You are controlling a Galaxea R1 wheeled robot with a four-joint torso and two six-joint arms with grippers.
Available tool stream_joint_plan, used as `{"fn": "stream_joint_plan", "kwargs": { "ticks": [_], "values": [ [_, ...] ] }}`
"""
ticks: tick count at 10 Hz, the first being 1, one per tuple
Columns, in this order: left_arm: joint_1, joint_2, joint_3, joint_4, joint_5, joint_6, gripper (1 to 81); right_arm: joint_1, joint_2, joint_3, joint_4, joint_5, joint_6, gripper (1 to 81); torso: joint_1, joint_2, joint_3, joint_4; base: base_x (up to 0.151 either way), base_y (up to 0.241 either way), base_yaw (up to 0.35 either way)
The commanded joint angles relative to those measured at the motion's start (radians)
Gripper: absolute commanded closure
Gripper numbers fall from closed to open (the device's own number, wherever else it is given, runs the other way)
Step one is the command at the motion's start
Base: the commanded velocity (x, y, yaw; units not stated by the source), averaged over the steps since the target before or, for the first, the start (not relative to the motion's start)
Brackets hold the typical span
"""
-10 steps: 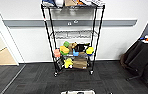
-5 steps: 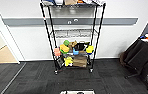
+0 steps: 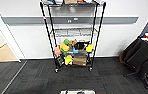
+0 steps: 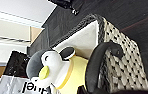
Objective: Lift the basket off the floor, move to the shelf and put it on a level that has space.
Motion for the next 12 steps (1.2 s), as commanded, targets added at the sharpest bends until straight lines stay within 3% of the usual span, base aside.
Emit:
{"fn": "stream_joint_plan", "kwargs": {
  "ticks": [1, 4, 5, 7, 12],
  "values": [
    [-0.109, -0.053, 0.065, -0.012, -0.009, 0.002, 81.1, 0.104, -0.035, 0.058, 0.019, -0.026, 0.005, 81.1, -0.061, 0.095, 0.086, 0.0, 0.0, 0.0, 0.0],
    [-0.059, -0.067, 0.066, -0.01, -0.012, 0.003, 81.1, 0.069, -0.041, 0.06, 0.017, -0.026, 0.003, 81.1, -0.125, 0.193, 0.159, 0.0, 0.0, 0.0, 0.0],
    [-0.048, -0.078, 0.083, -0.007, -0.015, 0.005, 81.1, 0.058, -0.049, 0.068, 0.017, -0.023, 0.003, 81.1, -0.148, 0.227, 0.11, 0.0, 0.0, 0.0, 0.0],
    [-0.026, -0.093, 0.134, -0.005, -0.049, 0.006, 81.1, 0.021, -0.078, 0.109, 0.007, 0.029, -0.004, 81.1, -0.187, 0.283, 0.133, 0.0, 0.0, 0.0, 0.0],
    [-0.002, -0.092, 0.143, -0.002, -0.051, 0.008, 81.1, -0.015, -0.113, 0.16, -0.003, 0.055, -0.006, 81.1, -0.292, 0.445, 0.136, 0.0, 0.0, 0.0, 0.0]
  ]
}}
